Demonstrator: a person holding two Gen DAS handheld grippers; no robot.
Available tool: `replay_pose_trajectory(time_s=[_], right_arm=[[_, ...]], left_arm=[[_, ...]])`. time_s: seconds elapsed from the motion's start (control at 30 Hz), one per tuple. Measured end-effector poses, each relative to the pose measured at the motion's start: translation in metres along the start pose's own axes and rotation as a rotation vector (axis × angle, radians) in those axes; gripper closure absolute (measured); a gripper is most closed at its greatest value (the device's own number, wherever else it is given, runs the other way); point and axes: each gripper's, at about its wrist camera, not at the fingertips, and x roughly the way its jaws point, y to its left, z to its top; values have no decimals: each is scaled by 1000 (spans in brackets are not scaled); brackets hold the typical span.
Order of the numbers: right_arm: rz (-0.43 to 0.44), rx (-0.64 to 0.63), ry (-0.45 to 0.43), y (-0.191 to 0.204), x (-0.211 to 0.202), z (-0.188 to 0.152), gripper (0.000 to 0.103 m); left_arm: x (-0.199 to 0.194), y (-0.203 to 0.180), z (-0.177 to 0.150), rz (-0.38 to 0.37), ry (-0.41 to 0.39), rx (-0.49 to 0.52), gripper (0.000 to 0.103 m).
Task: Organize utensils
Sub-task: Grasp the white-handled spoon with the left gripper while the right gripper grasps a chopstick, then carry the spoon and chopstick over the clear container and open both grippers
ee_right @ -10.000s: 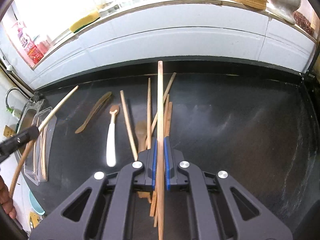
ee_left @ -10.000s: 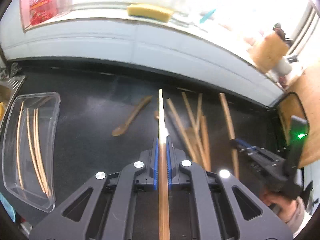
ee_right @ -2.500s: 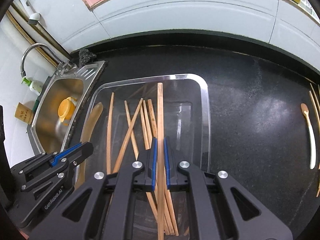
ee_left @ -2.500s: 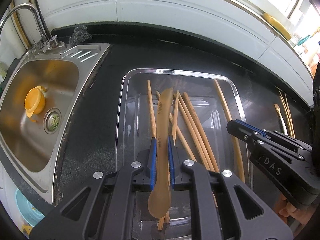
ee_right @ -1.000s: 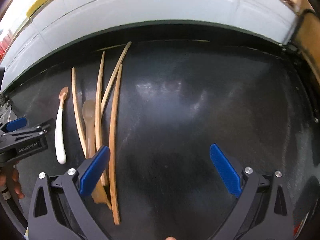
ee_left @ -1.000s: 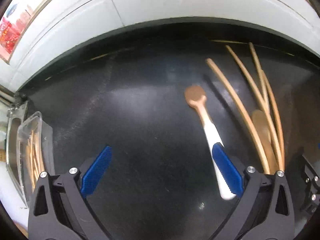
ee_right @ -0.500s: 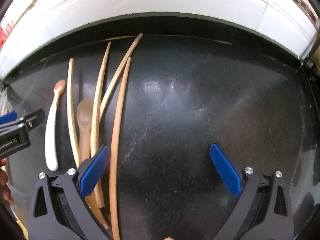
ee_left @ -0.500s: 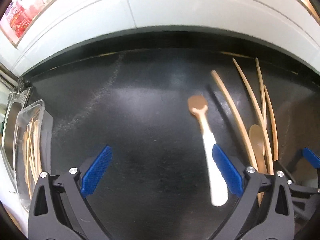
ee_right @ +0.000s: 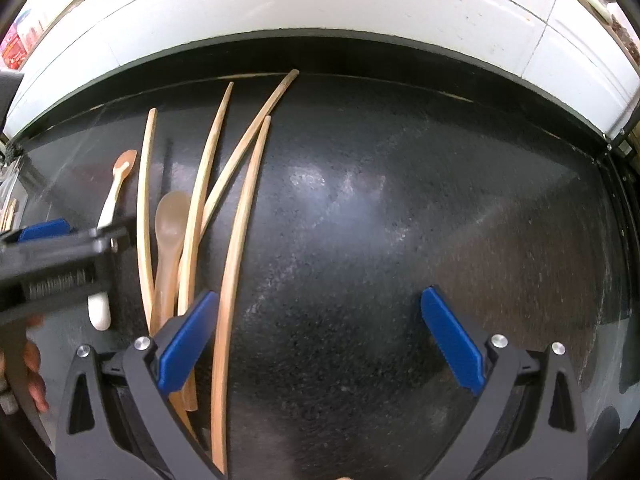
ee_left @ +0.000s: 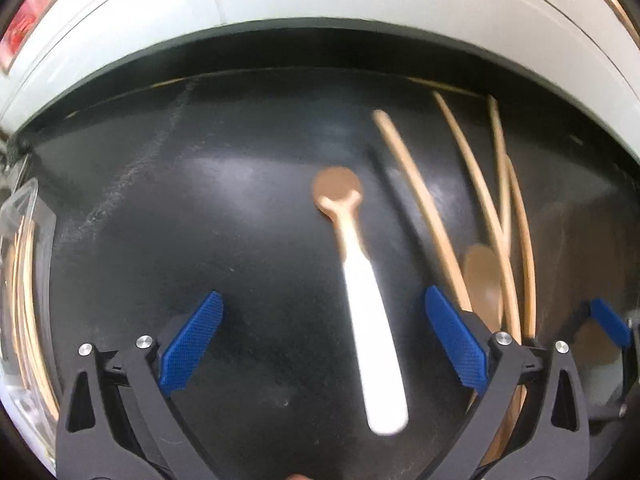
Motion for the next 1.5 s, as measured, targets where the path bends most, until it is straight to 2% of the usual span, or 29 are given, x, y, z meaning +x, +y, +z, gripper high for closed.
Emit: replay_pose_trajectory(time_s=[0.2,0.23,0.27,0.3,0.33,0.37,0.47,0.57,0.7,0.83,1.0,1.23,1.27,1.4,1.5], right_arm=[[4,-12,-7,-1,2,0,6],[7,-14,-5,-1,1,0,10],[10,-21,-20,0,-2,1,27],[10,-24,-33,1,-5,2,42],[8,-20,-44,3,-9,4,80],[10,-13,-38,6,-11,6,95],[33,8,-37,9,-12,5,95],[61,59,-24,0,-14,7,96],[82,124,-91,-13,-45,12,96],[133,154,-132,-3,-76,18,96],[214,207,-137,22,-91,20,96],[275,145,-143,94,-110,18,96],[296,126,-143,117,-115,13,96],[376,73,-127,177,-122,15,96],[445,29,-88,232,-124,10,96]], left_arm=[[-8,-1,-2,1,-30,11,5],[-11,-3,-5,-2,-38,19,11],[-15,-5,-6,-6,-54,30,18],[-22,-10,-9,-10,-80,51,48],[-28,-13,-10,-23,-103,78,80],[-30,-14,-12,-25,-104,86,91],[-36,-8,-13,-77,-104,83,92],[-43,-1,-12,-90,-89,99,92],[-83,21,-8,-145,-162,96,94],[-122,61,-2,-187,-207,44,97],[-151,116,-7,-199,-235,-14,97],[-216,213,-34,-249,-328,-77,97],[-225,227,-37,-252,-339,-80,97],[-234,280,-44,-280,-317,-136,97],[-227,313,-52,-289,-293,-171,97]])
